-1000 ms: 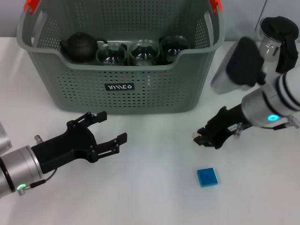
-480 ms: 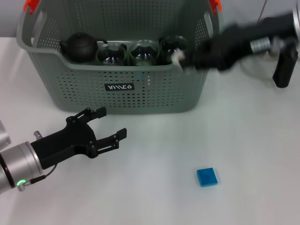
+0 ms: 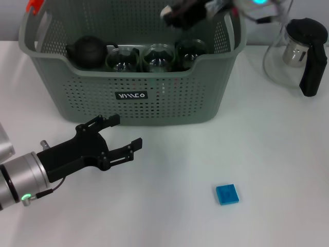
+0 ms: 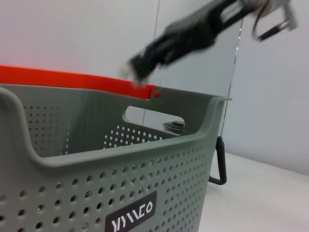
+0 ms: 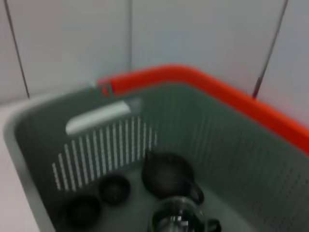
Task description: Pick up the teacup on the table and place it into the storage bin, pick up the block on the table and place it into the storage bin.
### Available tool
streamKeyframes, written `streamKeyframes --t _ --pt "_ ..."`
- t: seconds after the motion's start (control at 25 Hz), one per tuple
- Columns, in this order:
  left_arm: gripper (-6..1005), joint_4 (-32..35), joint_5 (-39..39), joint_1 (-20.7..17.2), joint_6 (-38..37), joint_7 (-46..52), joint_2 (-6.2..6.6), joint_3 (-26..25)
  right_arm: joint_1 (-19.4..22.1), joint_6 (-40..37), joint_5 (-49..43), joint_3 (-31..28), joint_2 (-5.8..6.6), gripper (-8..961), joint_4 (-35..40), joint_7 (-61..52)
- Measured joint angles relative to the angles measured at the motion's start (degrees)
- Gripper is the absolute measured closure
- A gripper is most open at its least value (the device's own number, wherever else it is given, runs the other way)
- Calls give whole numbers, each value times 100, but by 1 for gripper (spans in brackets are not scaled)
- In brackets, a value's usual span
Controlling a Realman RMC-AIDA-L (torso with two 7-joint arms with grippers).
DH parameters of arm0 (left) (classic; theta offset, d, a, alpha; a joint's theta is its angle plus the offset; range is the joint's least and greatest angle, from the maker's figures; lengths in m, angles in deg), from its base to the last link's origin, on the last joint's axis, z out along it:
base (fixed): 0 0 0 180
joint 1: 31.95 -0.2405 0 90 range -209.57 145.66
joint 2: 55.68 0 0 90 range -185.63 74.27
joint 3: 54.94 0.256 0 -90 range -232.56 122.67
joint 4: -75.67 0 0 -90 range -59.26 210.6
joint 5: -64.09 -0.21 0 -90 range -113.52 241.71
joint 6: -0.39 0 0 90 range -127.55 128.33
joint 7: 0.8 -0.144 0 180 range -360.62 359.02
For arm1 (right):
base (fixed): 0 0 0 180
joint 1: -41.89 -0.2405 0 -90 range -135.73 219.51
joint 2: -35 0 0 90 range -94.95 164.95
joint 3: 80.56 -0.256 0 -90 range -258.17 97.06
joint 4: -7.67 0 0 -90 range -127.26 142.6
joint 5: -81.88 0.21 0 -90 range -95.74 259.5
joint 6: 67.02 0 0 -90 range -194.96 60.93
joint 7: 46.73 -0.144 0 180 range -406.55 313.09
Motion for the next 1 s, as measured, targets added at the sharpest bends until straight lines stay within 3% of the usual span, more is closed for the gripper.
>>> streamKeyframes --t 0.08,0.2,0.44,0.52,0.64,0.84,1.0 --pt "125 0 1 2 11 4 0 0 -271 215 -14 2 2 659 -563 212" --pt "125 0 1 3 17 4 0 -4 -408 348 -6 41 -16 651 -812 354" --pt "125 -1 1 -16 20 -2 0 -80 -279 236 31 19 5 634 -422 325" --pt "125 0 1 -21 21 -3 -1 -84 -119 28 63 -54 2 532 -35 325" --pt "125 -1 0 -27 27 -5 -5 -86 429 -724 294 -104 -8 380 1101 358" --pt "125 0 0 -40 28 -8 0 -161 1623 -2486 687 -102 18 272 3106 768" --pt "125 3 0 -58 29 -11 12 -219 2397 -3595 737 -110 20 185 3774 1537"
